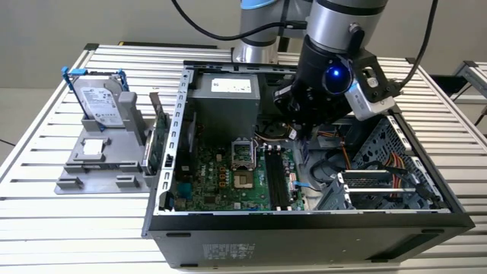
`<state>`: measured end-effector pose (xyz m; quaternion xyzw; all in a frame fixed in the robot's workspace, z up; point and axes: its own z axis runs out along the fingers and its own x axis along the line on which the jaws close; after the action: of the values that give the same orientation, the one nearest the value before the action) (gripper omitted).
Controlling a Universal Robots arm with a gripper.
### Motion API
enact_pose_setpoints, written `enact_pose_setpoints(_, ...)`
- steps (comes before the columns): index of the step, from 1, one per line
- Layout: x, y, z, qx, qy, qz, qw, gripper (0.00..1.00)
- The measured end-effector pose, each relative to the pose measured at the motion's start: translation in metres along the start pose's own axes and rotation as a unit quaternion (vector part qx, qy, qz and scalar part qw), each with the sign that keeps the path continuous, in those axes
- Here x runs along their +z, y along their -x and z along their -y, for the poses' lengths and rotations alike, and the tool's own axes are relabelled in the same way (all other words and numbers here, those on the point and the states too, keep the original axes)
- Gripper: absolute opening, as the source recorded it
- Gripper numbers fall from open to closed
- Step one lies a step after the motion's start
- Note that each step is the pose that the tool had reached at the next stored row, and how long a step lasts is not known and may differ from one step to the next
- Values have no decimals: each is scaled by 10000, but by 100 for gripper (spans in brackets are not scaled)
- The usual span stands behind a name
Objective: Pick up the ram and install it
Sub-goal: 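Insert the ram into the slot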
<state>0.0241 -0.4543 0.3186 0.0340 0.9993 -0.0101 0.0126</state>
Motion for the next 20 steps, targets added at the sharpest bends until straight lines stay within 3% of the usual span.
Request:
enact_pose_setpoints(16,114,-15,33,-78,2,2,10000,0)
enact_pose_setpoints(18,214,-18,32,-78,0,1,10000,0)
enact_pose_setpoints(20,239,-19,32,-78,-1,2,10000,0)
